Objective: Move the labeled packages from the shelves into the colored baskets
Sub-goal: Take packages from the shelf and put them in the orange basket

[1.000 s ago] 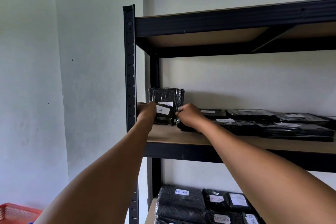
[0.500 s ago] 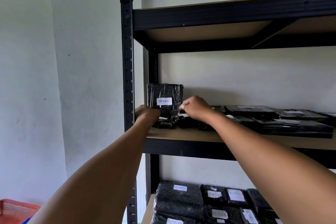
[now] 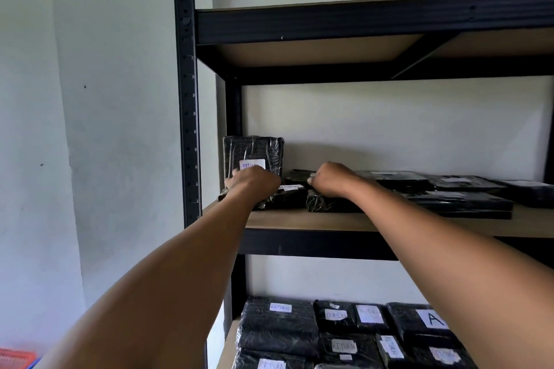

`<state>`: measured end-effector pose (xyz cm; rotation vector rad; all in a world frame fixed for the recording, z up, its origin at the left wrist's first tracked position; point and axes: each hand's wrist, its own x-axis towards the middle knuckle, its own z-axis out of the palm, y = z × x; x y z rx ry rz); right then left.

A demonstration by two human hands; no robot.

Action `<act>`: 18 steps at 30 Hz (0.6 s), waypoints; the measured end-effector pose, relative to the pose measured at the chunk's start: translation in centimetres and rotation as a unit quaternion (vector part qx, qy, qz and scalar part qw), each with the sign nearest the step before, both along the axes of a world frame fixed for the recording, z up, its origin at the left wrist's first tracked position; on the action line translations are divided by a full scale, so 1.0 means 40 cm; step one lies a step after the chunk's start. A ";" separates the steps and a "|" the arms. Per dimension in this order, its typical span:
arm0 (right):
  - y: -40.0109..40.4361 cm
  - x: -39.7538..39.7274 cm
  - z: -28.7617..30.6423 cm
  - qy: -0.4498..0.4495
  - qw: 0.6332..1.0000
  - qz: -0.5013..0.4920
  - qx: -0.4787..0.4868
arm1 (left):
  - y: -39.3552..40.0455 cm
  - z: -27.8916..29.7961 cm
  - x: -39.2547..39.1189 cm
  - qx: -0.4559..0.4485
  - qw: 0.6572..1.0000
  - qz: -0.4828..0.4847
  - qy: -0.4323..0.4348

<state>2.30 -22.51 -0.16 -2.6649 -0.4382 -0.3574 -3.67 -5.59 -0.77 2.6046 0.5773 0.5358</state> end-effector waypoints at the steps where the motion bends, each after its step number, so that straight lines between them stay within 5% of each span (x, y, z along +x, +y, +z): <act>1: 0.000 0.002 -0.005 0.003 1.000 -0.004 -0.008 | -0.007 -0.005 0.004 0.008 1.000 -0.004 0.014; 9: 0.010 -0.006 -0.019 0.041 0.999 0.017 -0.013 | -0.016 -0.015 0.016 -0.028 0.999 -0.001 0.039; 18: 0.006 -0.065 -0.011 0.070 0.985 0.043 0.149 | 0.050 -0.031 0.099 -0.179 0.979 -0.093 -0.041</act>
